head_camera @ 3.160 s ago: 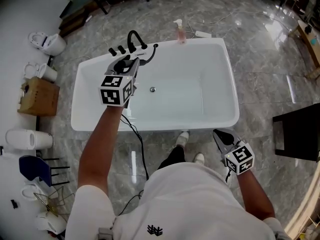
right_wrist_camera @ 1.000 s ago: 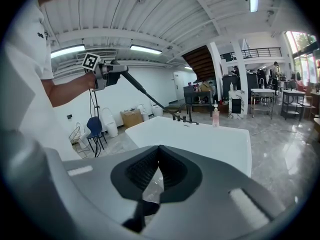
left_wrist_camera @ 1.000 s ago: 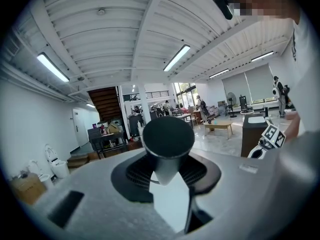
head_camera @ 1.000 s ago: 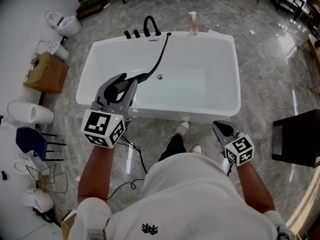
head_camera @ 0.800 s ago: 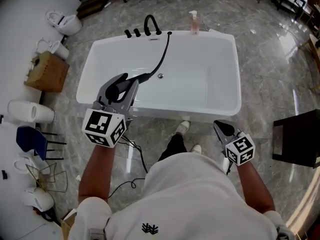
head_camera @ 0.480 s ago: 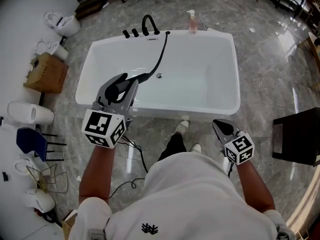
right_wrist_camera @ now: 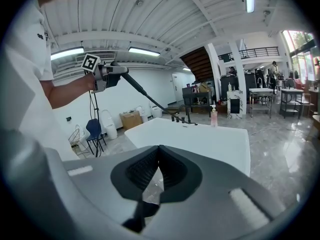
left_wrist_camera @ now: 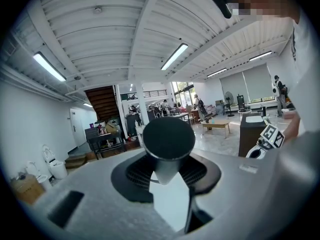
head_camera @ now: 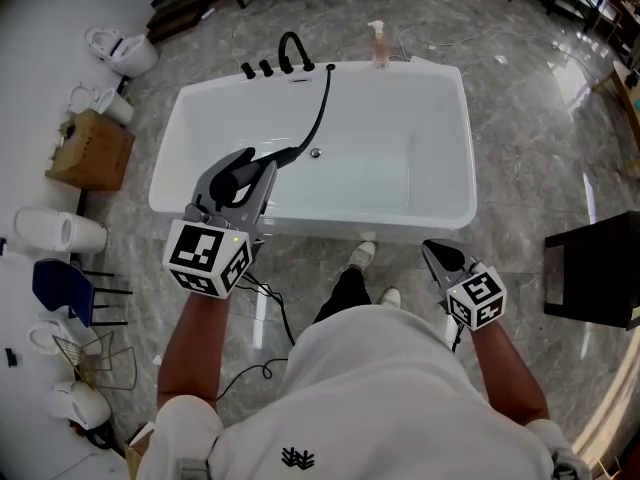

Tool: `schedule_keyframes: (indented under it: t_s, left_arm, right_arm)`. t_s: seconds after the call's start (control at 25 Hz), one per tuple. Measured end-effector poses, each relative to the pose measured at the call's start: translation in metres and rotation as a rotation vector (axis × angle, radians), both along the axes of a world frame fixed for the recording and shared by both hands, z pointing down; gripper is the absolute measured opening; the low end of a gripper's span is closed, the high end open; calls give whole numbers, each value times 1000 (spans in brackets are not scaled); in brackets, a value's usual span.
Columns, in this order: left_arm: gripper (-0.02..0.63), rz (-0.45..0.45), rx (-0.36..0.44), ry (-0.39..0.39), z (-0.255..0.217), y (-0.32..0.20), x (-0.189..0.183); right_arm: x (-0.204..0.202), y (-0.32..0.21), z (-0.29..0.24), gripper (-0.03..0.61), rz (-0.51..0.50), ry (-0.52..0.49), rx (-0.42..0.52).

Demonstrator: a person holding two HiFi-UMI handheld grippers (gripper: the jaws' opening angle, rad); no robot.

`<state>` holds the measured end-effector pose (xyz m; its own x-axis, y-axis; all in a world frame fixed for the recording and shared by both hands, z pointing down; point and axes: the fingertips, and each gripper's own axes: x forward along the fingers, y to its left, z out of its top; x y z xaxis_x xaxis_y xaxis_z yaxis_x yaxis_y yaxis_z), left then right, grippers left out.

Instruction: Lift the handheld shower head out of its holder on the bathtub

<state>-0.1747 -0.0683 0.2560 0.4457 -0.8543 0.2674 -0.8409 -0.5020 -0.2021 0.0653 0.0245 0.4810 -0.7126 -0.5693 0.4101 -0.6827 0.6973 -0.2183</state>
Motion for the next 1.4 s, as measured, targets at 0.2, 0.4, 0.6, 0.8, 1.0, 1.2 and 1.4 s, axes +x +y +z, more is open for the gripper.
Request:
schedule_keyframes:
  t_s: [0.2, 0.4, 0.6, 0.8, 1.0, 1.2, 1.4]
  left_arm:
    - [137, 4, -4, -2, 0, -1, 3]
    - [137, 11, -8, -3, 3, -1, 7]
    - [137, 15, -6, -2, 0, -3, 7]
    - [137, 18, -8, -2, -1, -3, 9]
    - [137, 21, -10, -4, -1, -4, 13]
    - [137, 22, -9, -6, -2, -3, 13]
    - [137, 22, -10, -6, -2, -3, 12]
  right_arm:
    - [3, -2, -2, 14, 9, -2, 4]
    - [3, 0, 3, 12, 5, 0, 3]
    - [2, -3, 0, 12, 7, 1, 8]
    - [3, -4, 0, 12, 5, 7, 9]
    - [6, -5, 1, 12, 4, 6, 7]
    - [4, -4, 2, 12, 2, 4, 9]
    - [2, -5, 0, 12, 0, 4, 13]
